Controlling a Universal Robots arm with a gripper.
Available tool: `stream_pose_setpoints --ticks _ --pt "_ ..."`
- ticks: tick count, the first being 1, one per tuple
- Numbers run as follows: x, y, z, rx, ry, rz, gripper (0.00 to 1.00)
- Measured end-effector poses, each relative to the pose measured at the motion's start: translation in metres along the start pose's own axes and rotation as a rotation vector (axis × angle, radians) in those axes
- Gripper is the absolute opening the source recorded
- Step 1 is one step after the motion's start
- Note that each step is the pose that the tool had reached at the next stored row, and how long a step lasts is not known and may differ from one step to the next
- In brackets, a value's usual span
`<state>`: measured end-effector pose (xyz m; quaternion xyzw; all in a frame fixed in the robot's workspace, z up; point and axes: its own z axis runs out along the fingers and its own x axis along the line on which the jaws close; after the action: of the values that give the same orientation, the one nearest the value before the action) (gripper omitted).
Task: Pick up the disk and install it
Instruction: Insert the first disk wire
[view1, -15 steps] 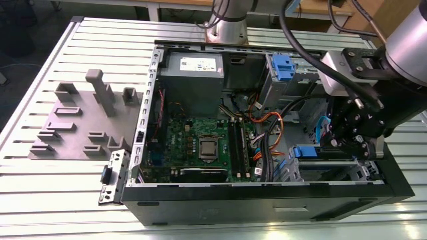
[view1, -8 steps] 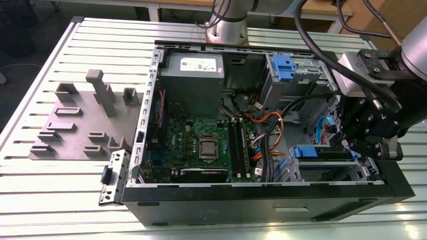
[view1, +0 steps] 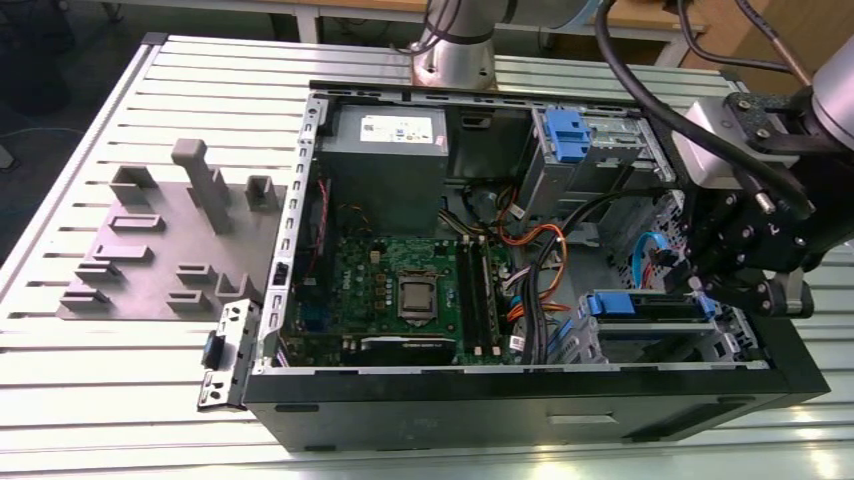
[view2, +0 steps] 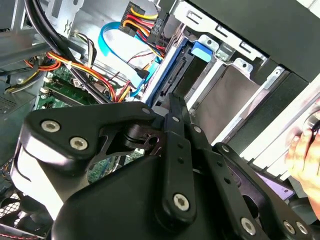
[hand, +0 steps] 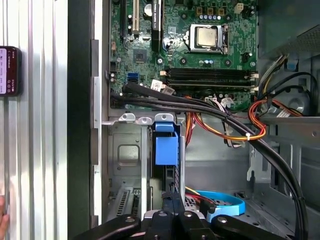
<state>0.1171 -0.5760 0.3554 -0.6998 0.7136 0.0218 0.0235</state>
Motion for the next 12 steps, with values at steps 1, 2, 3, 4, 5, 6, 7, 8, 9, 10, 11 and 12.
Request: stream_pose_setpoints --ticks 1,2,3,4,5,6,7,8,9,10,11,12 --pt "-0.0004 -0.0012 0.0000 0.0000 -0.0001 0.000 0.11" --pt "-0.0008 -0.0028 0.0000 0.0000 -0.0001 0.000 0.11" --pt "-0.0012 -0.0052 -0.0001 -0.0003 0.0002 0.000 0.11" --pt "-0.0016 -0.0076 -0.0001 -0.0005 0.0002 0.000 0.11" --pt "-0.0022 -0.0102 0.0000 -0.0007 0.0002 0.000 0.11" --pt "-0.0027 -0.0128 0.0001 -0.0009 0.0001 0.000 0.11" --pt "-0.0036 -0.0157 0.0001 -0.0011 0.0001 0.000 0.11" --pt "-0.0046 -0.0187 0.0002 -0.0014 0.0001 0.000 0.11" --pt "-0.0056 -0.0216 0.0003 -0.0017 0.0001 0.000 0.11" --pt "-0.0067 -0.0240 0.0004 -0.0018 0.0002 0.000 0.11" --pt "-0.0081 -0.0262 0.0004 -0.0018 0.0002 0.000 0.11" --pt "-0.0100 -0.0278 0.0006 -0.0018 0.0002 0.000 0.11"
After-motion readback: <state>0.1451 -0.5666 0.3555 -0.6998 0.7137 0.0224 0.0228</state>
